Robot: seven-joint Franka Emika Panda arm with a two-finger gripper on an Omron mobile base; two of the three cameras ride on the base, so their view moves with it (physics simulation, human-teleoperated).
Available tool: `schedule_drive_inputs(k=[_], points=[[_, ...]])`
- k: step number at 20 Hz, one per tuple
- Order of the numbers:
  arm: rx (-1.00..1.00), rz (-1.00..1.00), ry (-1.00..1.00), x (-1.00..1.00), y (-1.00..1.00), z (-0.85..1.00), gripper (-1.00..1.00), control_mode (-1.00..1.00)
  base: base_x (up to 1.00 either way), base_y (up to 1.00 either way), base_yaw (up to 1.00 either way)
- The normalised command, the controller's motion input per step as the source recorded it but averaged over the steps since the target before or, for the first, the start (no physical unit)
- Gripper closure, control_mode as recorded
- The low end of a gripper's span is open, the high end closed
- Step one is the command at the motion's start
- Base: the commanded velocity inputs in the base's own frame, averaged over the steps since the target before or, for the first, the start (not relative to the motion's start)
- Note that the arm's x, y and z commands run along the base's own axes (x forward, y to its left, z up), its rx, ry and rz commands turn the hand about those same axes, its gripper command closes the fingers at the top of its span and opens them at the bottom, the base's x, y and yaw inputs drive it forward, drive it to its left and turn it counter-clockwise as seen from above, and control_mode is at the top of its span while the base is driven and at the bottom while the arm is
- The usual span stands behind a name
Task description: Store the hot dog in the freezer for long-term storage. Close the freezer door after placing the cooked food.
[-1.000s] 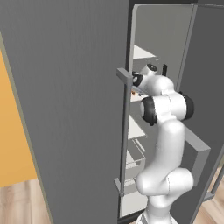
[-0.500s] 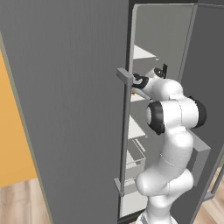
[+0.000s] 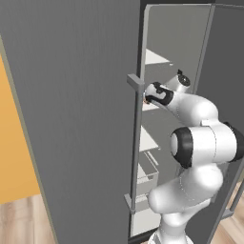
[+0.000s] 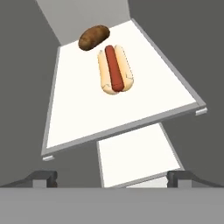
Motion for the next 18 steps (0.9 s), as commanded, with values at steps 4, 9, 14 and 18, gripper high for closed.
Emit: schedule_drive_inputs(k=[4,9,14,18], points=[[-0.03,0.0,0.03,-0.76,0.0,0.35,-1.0,-1.0,0.0,0.0,0.0],[-0.04,0.0,0.05,-0.73,0.0,0.26,-1.0,-1.0,0.0,0.0,0.0],[-0.07,0.0,0.14,-0.63,0.0,0.26,-1.0,-1.0,0.0,0.0,0.0],[-0.08,0.0,0.23,-0.52,0.0,0.25,-1.0,-1.0,0.0,0.0,0.0]])
